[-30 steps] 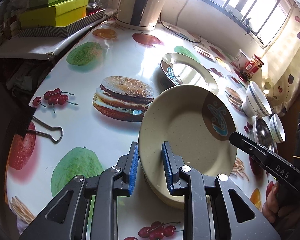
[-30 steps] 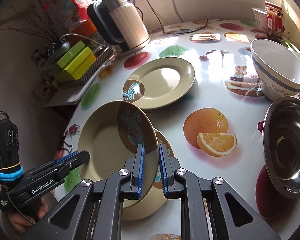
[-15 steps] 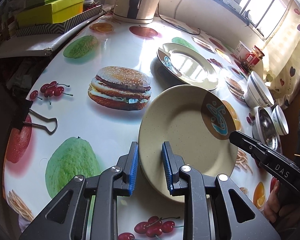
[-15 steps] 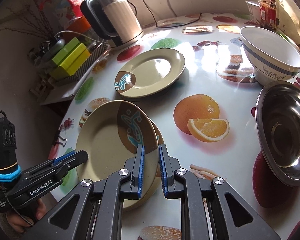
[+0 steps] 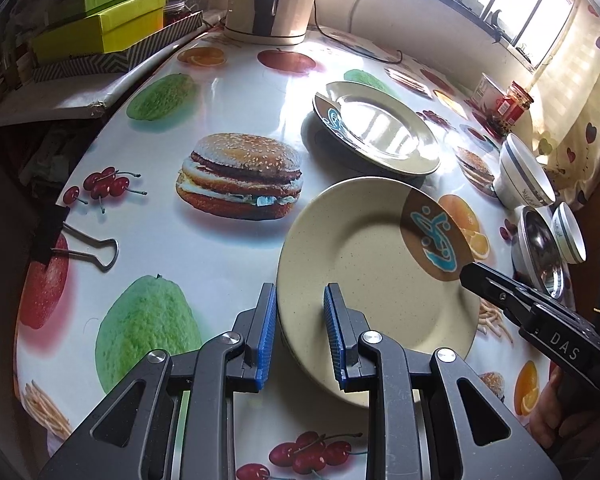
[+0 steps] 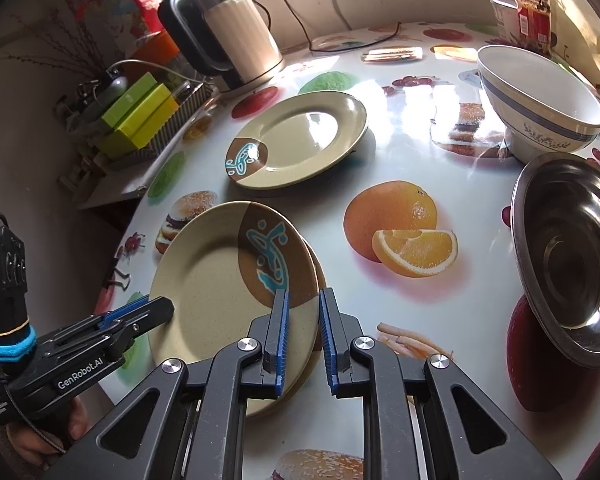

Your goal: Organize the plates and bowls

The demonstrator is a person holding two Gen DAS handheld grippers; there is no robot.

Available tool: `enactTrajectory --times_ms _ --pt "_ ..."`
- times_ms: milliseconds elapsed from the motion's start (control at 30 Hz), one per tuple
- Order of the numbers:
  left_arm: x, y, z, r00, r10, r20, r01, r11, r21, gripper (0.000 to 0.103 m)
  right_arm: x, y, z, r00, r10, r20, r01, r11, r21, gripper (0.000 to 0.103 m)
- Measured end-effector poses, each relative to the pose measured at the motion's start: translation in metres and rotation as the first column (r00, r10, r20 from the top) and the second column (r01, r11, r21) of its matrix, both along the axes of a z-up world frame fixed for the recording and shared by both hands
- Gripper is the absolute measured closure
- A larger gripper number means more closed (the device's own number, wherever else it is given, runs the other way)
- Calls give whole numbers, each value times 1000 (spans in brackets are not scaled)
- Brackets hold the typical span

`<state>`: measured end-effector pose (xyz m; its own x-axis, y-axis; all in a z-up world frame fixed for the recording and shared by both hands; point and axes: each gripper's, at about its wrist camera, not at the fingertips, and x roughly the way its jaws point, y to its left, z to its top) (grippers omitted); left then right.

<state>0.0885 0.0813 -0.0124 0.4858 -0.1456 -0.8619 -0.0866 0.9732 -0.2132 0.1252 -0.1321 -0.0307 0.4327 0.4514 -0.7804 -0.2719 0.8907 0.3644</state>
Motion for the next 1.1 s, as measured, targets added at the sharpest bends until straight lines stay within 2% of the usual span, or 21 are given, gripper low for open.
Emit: enactTrajectory --times_ms 400,500,567,600,800,1100 --pt "1 0 0 1000 1 -5 -1 1000 2 78 0 -2 -1 1000 -3 0 3 1000 -5 86" --pt "2 4 3 1000 4 2 -4 1000 -10 78 0 -2 2 1000 0 6 0 1000 0 80" --pt "4 5 6 1000 2 8 -1 1000 -10 78 1 -4 5 1000 -6 16 6 1000 -2 67" --pt "5 7 8 1000 1 13 -1 1000 -12 78 1 -4 7 1000 -10 24 11 1000 -4 65" --pt "22 16 21 999 7 43 -6 1000 -20 78 14 -10 22 997 -39 62 39 999 -6 59" --pt "74 26 30 997 -8 71 11 999 -38 78 61 -9 43 991 -67 118 72 997 -37 55"
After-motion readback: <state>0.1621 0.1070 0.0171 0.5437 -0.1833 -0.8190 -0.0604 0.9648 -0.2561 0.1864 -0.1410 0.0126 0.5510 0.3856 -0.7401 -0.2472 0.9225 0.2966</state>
